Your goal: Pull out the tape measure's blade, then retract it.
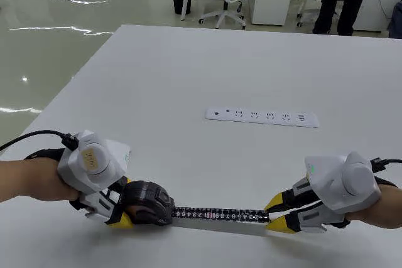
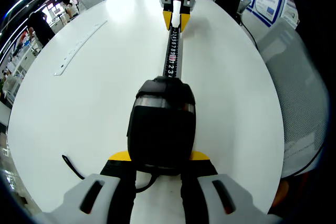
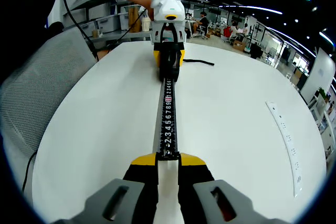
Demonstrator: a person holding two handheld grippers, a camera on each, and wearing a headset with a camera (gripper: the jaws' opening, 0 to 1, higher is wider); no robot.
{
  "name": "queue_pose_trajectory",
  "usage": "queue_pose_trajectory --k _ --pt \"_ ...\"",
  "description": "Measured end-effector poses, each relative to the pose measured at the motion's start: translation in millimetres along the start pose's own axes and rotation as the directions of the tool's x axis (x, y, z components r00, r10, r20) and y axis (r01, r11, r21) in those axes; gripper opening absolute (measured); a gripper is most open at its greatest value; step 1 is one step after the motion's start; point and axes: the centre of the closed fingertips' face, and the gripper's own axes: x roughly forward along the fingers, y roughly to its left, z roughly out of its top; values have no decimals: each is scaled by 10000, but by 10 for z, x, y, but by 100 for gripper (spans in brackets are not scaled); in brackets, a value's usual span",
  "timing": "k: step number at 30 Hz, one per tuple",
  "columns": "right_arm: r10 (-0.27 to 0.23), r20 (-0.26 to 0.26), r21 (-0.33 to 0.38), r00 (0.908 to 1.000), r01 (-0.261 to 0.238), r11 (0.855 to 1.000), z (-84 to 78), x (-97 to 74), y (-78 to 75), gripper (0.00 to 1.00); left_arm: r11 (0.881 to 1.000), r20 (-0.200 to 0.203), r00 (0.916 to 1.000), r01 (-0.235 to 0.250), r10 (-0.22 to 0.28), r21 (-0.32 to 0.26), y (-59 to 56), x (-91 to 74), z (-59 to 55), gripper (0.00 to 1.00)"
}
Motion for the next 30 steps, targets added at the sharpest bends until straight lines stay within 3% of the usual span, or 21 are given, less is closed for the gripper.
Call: queue_pose_trajectory --k 30 --pt "12 -53 101 10000 -11 9999 -89 -79 -14 12 10000 -65 10000 -3 3 11 21 0 -9 27"
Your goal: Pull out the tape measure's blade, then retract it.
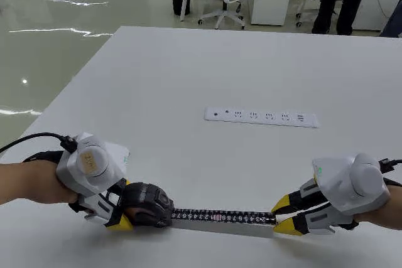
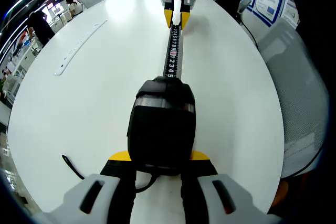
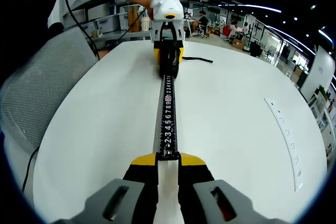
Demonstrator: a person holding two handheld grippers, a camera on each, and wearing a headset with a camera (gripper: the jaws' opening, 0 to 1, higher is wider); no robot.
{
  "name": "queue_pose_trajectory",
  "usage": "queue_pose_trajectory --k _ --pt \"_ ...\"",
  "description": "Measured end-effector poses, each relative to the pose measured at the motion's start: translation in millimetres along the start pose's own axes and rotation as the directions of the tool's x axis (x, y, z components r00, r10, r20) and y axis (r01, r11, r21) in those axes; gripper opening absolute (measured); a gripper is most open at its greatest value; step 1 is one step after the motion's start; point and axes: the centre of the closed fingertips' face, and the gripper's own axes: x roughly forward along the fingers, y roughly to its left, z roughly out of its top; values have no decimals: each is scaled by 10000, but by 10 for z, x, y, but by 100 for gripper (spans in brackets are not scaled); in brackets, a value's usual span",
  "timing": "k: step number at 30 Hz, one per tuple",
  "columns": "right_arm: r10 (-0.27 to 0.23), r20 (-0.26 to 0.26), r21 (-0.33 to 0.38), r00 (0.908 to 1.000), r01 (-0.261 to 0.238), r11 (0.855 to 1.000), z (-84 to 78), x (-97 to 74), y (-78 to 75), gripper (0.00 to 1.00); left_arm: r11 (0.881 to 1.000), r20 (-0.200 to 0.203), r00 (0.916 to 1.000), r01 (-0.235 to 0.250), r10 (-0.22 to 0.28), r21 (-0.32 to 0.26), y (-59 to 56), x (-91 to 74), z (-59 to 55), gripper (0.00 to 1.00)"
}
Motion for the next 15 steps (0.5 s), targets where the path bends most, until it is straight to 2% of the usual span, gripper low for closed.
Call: queue_pose_trajectory --k 15 --pt "-6 -62 -20 10000 6 10000 -36 -34 6 12 10000 0 10000 -25 25 4 -1 3 0 27"
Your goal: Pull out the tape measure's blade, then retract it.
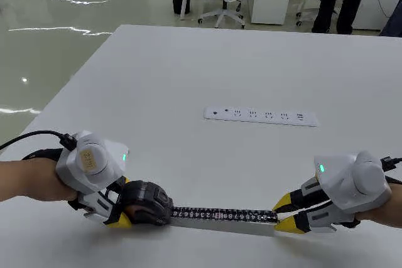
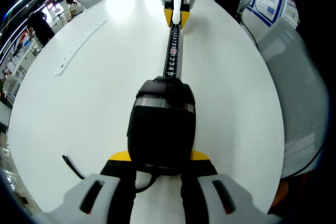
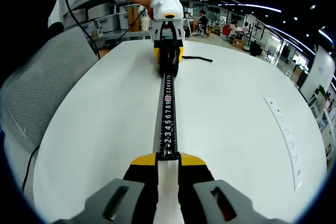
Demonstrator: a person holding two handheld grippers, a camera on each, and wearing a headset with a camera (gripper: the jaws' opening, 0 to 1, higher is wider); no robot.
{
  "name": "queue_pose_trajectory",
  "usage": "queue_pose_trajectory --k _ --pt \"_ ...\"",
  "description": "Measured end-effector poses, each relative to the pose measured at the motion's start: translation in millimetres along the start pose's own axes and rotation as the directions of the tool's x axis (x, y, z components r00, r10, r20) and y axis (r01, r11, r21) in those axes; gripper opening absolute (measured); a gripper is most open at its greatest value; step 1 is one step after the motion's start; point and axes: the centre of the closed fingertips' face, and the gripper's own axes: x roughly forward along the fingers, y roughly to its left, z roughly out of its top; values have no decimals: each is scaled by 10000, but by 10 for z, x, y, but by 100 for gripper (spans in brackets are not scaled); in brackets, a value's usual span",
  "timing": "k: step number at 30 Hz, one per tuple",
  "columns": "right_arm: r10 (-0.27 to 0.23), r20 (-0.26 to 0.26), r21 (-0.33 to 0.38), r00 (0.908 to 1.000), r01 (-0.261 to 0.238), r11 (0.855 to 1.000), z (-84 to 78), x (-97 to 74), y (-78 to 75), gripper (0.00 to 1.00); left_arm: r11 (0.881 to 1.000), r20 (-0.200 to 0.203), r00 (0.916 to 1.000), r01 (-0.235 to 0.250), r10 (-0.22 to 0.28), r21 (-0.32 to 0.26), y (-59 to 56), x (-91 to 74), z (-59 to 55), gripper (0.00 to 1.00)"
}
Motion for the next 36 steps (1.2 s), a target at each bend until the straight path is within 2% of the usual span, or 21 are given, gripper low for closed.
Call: queue_pose_trajectory --k 36 --pt "11 -100 92 9999 -10 10000 -93 -86 2 12 10000 7 10000 19 -19 9 -7 0 20 28"
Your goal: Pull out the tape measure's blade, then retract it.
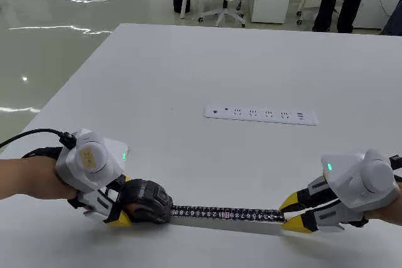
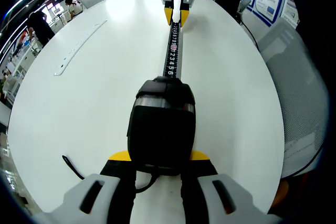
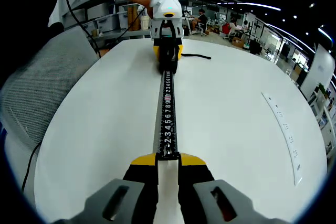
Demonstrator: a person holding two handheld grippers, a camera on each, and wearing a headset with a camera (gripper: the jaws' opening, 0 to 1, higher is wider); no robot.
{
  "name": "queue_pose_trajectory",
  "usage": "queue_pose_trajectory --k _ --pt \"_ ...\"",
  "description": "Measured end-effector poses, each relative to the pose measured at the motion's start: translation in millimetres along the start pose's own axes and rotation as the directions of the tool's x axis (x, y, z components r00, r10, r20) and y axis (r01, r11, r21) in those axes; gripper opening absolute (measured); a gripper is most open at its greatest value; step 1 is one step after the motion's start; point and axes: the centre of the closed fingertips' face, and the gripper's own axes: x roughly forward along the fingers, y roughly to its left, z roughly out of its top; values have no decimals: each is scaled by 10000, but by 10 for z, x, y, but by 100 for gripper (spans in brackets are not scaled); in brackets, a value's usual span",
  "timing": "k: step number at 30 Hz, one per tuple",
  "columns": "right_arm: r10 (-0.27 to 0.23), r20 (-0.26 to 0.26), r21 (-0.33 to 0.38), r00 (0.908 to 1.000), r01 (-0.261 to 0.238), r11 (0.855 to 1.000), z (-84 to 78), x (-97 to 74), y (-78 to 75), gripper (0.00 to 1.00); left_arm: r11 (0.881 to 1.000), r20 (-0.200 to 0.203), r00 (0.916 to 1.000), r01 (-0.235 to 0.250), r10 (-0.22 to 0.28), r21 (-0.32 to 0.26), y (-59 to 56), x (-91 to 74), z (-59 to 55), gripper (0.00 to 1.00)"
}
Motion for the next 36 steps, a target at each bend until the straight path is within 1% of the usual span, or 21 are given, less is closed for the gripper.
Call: queue_pose_trajectory --k 22,36 --pt "-13 -49 29 10000 14 10000 -53 -56 11 12 10000 -51 10000 18 -18 16 -1 3 -4 28" --pt "-40 -170 115 9998 42 9999 -141 -119 24 12 10000 -71 10000 55 -54 63 -5 11 12 28"
